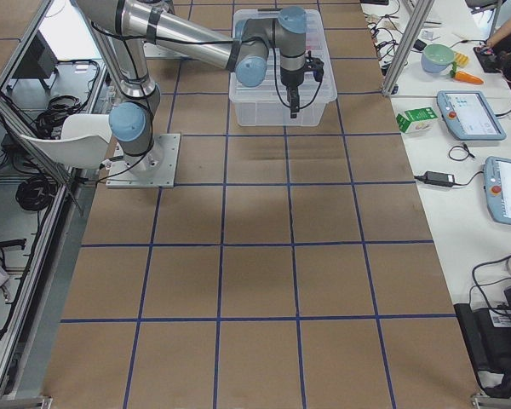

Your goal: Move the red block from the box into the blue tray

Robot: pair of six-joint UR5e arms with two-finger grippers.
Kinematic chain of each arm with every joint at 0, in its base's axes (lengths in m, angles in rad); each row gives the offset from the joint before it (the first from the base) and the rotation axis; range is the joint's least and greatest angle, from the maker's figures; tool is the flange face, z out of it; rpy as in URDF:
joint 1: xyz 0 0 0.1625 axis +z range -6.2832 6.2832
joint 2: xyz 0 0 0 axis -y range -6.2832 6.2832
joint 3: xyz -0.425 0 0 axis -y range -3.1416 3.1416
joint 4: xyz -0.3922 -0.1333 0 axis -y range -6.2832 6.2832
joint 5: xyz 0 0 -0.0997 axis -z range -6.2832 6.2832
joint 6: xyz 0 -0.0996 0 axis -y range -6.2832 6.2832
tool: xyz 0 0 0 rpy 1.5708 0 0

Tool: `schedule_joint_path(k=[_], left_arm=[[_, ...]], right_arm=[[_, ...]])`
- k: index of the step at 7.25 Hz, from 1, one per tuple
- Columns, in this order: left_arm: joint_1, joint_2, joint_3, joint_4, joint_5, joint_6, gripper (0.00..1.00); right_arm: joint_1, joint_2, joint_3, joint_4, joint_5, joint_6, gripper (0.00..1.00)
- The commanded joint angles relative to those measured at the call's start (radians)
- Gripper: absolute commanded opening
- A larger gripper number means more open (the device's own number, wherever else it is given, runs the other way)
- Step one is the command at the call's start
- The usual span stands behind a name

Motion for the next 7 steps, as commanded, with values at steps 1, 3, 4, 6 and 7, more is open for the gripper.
schedule_joint_path(k=[1,3,4,6,7], left_arm=[[-0.016,-0.018,-0.006,0.026,-0.001,-0.002,1.00],[-0.017,0.000,-0.008,0.028,-0.045,0.015,1.00],[-0.017,0.007,-0.006,0.028,-0.050,0.016,1.00],[-0.017,0.040,-0.009,0.026,-0.064,0.018,1.00],[-0.017,0.043,-0.011,0.026,-0.064,0.018,1.00]], right_arm=[[0.000,-0.076,-0.125,0.248,0.005,0.009,1.00],[0.003,-0.121,-0.202,0.412,0.052,0.074,1.00],[0.017,-0.113,-0.206,0.457,0.071,0.093,1.00],[0.077,-0.118,-0.210,0.460,0.070,0.098,1.00],[0.077,-0.119,-0.209,0.451,0.059,0.096,1.00]])
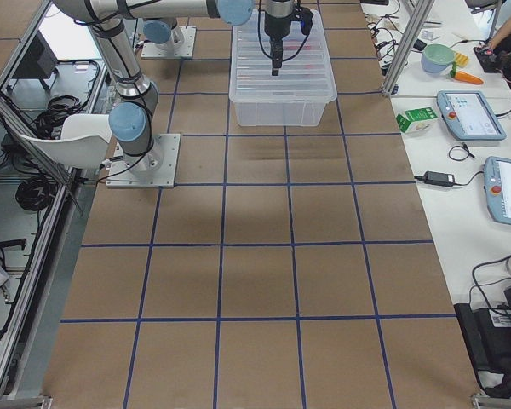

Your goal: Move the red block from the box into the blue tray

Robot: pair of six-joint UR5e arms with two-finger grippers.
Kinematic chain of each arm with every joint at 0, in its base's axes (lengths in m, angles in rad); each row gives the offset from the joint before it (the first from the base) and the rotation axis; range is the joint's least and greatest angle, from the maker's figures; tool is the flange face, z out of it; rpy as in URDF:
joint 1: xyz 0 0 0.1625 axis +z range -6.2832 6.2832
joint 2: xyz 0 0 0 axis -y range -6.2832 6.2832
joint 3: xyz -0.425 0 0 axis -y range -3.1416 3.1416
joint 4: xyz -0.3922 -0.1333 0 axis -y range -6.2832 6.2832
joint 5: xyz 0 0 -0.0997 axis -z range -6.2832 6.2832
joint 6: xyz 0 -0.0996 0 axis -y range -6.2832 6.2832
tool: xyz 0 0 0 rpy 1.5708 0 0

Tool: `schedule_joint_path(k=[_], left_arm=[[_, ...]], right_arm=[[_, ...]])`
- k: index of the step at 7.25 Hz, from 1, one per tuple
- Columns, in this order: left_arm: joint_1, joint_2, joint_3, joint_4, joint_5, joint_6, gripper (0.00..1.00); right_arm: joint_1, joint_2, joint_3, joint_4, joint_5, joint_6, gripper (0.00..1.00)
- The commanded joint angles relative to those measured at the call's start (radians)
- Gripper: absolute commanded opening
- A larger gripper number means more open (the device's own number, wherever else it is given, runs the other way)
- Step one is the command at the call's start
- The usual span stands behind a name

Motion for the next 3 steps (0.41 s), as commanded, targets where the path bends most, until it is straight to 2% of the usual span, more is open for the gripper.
schedule_joint_path(k=[1,3], left_arm=[[0.000,0.011,-0.006,0.000,-0.001,0.000,1.00],[0.000,0.014,-0.009,-0.004,0.008,-0.001,1.00]], right_arm=[[0.012,0.005,0.001,-0.023,0.005,0.001,1.00],[0.012,0.005,0.000,-0.058,0.006,0.001,1.00]])
